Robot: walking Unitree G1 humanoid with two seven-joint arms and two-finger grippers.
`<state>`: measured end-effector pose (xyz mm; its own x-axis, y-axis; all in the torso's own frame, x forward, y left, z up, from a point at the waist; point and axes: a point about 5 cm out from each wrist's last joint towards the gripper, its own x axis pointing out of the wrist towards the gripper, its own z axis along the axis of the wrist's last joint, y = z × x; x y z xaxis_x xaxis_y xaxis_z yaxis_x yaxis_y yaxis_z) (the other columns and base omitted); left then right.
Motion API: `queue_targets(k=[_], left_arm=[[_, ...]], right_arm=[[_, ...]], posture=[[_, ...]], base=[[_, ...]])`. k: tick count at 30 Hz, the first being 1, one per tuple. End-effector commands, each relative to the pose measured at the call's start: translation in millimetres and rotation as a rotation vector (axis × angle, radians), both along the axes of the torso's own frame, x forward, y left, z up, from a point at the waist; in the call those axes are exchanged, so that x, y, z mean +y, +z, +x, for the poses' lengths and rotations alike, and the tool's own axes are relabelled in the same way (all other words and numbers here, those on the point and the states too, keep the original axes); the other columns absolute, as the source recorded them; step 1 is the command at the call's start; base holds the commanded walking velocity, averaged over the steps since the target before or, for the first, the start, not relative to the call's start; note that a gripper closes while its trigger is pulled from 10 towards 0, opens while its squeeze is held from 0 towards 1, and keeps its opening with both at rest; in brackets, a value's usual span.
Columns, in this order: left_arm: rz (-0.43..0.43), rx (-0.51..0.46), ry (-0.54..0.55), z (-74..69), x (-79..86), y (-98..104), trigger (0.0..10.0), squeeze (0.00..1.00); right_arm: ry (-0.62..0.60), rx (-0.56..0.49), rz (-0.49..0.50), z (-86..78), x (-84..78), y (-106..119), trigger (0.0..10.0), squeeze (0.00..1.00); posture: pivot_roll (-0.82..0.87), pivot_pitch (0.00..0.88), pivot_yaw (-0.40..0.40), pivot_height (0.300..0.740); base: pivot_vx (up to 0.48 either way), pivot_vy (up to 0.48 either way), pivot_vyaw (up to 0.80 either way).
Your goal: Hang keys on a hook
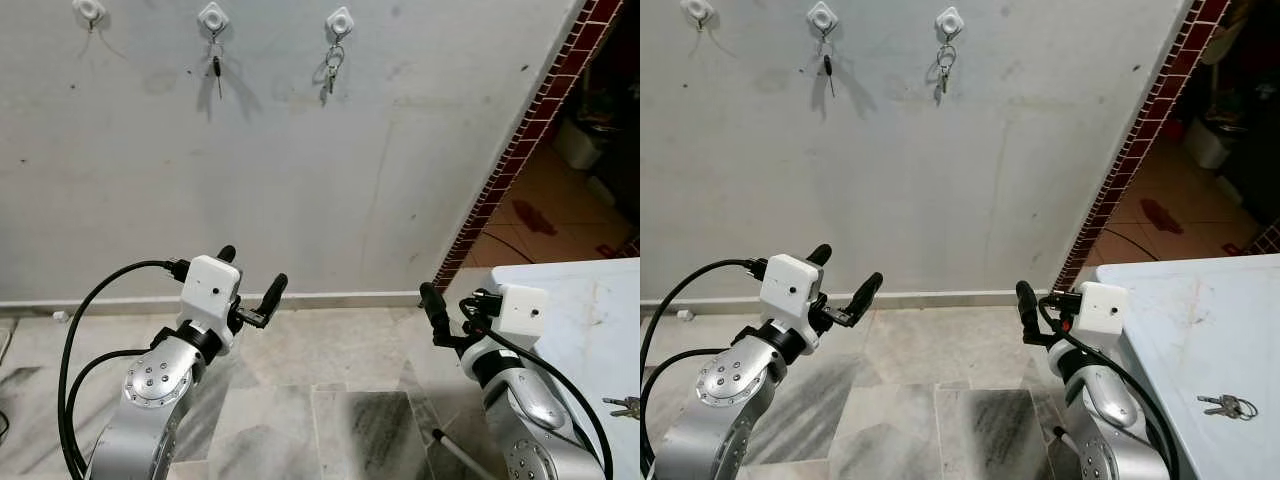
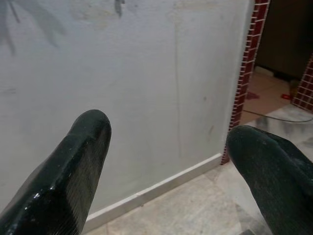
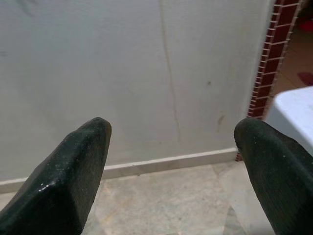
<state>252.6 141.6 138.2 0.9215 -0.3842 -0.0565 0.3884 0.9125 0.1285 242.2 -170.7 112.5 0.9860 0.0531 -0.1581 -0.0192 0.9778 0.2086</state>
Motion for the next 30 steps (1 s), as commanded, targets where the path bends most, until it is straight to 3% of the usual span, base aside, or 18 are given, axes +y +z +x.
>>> queue_targets(k=[1, 30], left_arm=[[-0.003, 0.020, -0.009, -0.8, 0.8, -2.0, 10.0, 0.00], [-0.029, 0.041, -0.022, -1.5, -0.7, -3.5, 10.0, 0.00]], right_arm=[[-0.005, 0.006, -0.005, 1.3, -1.3, 0.5, 10.0, 0.00], [-0.010, -0.006, 0.005, 2.1, -2.2, 1.1, 10.0, 0.00]], posture=[[0.14, 0.032, -0.084, 0.740], [0.13, 0.035, -0.080, 0.740]], base=[[0.000, 0.000, -0.72], [0.000, 0.000, -0.71]])
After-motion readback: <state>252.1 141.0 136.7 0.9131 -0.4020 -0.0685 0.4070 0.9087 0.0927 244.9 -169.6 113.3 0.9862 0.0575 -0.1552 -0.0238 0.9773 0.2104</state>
